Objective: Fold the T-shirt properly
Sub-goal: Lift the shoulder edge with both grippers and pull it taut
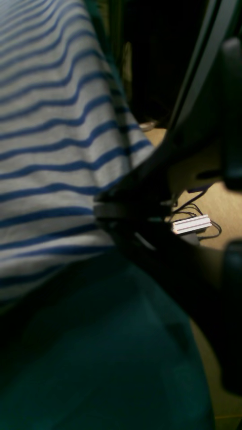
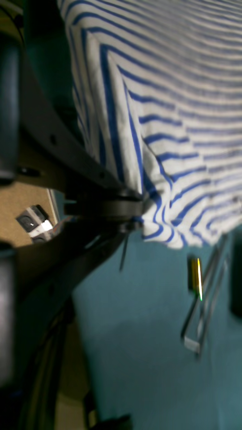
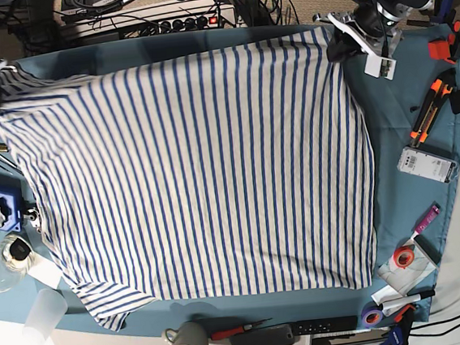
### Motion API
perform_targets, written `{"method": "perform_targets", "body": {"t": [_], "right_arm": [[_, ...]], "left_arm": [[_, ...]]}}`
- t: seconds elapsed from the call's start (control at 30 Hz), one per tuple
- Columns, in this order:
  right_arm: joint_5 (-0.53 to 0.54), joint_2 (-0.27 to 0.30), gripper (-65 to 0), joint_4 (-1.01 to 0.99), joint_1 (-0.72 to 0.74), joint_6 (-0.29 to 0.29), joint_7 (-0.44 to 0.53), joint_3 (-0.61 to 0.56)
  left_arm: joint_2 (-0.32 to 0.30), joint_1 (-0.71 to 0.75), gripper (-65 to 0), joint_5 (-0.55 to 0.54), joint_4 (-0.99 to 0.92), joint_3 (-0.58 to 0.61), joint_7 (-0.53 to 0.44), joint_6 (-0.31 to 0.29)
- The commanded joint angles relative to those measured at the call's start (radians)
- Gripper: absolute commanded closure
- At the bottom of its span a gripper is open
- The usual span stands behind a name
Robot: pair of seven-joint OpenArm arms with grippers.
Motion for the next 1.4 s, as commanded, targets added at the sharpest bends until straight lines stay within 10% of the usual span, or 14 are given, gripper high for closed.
{"method": "perform_targets", "body": {"t": [0.0, 0.53, 1.37], "right_arm": [[0.02, 0.017, 0.0, 0.015, -0.006, -0.008, 0.01, 0.033], [0.068, 0.012, 0.0, 0.015, -0.006, -0.029, -0.051, 0.057], [-0.276, 0.054, 0.0, 0.015, 0.117, -0.134, 0.075, -0.2]], "left_arm": [[-0.006, 0.016, 0.0, -0.005, 0.035, -0.007, -0.006, 0.0], [-0.028, 0.096, 0.0, 0.065, 0.212, -0.027, -0.069, -0.003], [-0.029, -0.036, 0.0, 0.103, 0.158, -0.025, -0.133, -0.003]]}}
